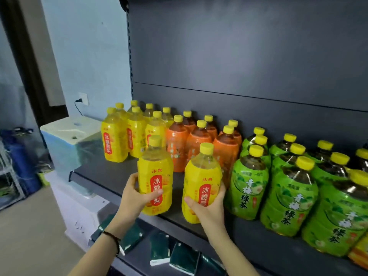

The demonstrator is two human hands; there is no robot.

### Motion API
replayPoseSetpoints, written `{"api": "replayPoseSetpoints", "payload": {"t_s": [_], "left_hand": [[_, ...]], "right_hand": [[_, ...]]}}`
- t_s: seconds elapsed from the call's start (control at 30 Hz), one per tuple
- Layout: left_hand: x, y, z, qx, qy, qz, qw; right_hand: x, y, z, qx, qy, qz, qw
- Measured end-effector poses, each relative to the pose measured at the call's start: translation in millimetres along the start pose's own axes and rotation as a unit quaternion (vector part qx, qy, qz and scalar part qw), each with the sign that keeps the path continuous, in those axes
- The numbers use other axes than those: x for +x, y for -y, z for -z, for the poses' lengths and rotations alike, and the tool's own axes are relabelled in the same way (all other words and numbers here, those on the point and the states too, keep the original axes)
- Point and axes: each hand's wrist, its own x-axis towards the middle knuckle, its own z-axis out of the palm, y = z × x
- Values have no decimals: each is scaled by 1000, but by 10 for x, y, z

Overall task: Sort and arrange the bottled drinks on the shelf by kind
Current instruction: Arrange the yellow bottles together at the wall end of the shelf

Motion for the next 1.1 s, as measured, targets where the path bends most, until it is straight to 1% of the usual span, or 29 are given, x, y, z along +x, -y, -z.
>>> {"api": "replayPoseSetpoints", "payload": {"t_s": [0.07,0.2,0.33,0.47,0.67,0.73,0.8,0.87,0.97,1.03,1.1], "left_hand": [[251,74,113,0,-1,4,1000],[669,169,327,-3,28,5,1000],[959,276,497,2,28,-11,1000],[1243,342,626,-1,30,-28,999],[1526,417,792,57,23,-56,997],[1573,460,827,89,1,-72,993],[1593,506,863,129,-38,-104,985],[1601,521,897,143,-70,-128,979],[1618,532,961,155,-87,-164,970],[1672,545,1052,166,-93,-166,968],[1779,557,1166,185,-104,-141,967]], "right_hand": [[149,-54,-220,-3,-15,4,1000],[405,-115,-603,-8,-54,10,998],[612,-129,-929,-1,-46,7,999],[769,-140,-1214,-14,-57,1,998],[890,-164,-1606,-28,-96,-2,995],[910,-158,-1736,-36,-118,1,992],[919,-159,-1860,-41,-144,10,989],[923,-167,-1967,-42,-161,11,986],[917,-189,-2083,-49,-169,6,984],[910,-216,-2142,-53,-165,-3,985],[900,-240,-2199,-62,-164,-4,984]]}}
